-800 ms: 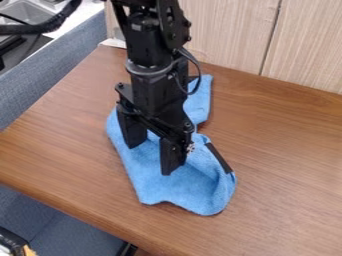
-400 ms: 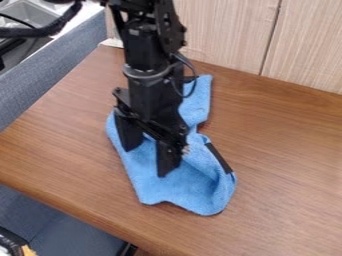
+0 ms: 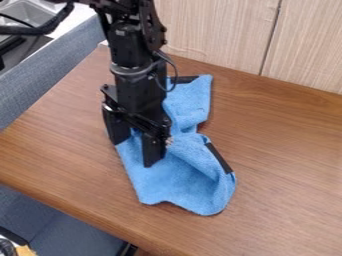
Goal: Unfold the cloth from left to right
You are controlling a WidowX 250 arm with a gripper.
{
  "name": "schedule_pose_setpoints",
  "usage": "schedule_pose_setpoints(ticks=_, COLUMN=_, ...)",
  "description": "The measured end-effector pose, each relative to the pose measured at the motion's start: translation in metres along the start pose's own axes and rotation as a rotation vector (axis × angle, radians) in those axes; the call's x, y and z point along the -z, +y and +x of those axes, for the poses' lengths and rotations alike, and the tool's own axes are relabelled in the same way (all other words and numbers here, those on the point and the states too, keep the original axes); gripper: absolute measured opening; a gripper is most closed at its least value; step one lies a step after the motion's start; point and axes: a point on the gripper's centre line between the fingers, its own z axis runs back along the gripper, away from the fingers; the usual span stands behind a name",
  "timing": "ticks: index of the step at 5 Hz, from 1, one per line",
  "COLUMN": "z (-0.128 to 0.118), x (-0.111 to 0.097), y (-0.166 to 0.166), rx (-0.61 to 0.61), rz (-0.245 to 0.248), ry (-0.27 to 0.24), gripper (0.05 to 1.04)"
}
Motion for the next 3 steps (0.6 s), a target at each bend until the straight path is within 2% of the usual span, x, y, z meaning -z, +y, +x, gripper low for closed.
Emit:
schedule_pose_setpoints(ticks=1, z=0.007, x=0.008, y=0.012, rx=-0.002, rz=0.076, ry=-0.017, gripper=0.999)
schedule_pose_setpoints(ticks=2, z=0.013, x=0.005, y=0.021, rx=0.014, rz=0.123, ry=-0.042, gripper=0.999)
schedule_pose_setpoints(ticks=3, z=0.017, x=0.012, y=0.033, rx=-0.008, rz=0.123, ry=-0.019, gripper=0.999)
